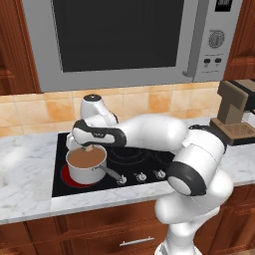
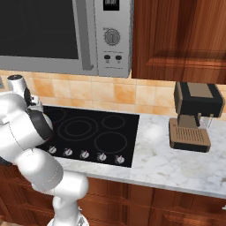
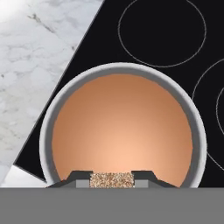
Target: Pick up the sugar cube(s) and place them in the saucepan with hot chocolate.
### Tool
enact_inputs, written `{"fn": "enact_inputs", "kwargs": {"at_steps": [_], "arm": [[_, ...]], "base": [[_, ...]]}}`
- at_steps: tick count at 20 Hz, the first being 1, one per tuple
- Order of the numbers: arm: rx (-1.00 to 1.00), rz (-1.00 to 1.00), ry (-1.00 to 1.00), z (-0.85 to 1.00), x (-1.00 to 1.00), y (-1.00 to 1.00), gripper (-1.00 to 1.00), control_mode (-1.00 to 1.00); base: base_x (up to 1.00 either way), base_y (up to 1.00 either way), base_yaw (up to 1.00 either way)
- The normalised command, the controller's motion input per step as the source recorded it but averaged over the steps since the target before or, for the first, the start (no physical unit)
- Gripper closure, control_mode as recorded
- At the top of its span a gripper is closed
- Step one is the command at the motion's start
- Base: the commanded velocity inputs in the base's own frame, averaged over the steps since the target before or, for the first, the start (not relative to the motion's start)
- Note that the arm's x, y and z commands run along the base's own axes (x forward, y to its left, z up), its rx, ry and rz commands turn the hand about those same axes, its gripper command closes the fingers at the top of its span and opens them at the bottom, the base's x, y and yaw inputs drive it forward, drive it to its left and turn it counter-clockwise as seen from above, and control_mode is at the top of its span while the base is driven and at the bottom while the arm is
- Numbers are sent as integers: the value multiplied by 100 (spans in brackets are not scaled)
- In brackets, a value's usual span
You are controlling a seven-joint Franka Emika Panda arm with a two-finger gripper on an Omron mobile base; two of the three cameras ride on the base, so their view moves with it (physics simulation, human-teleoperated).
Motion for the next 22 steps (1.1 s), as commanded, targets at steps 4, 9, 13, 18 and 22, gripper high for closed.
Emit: {"fn": "enact_inputs", "kwargs": {"at_steps": [4,9,13,18,22], "arm": [[0,0,0,-13,11,3,100,-100],[0,0,1,-13,7,0,100,-100],[0,0,6,-9,4,0,100,-100],[0,0,8,-21,2,0,100,-100],[0,0,7,-14,12,0,100,-100]], "base": [[0,0,0],[0,0,0],[0,0,0],[0,0,0],[0,0,0]]}}
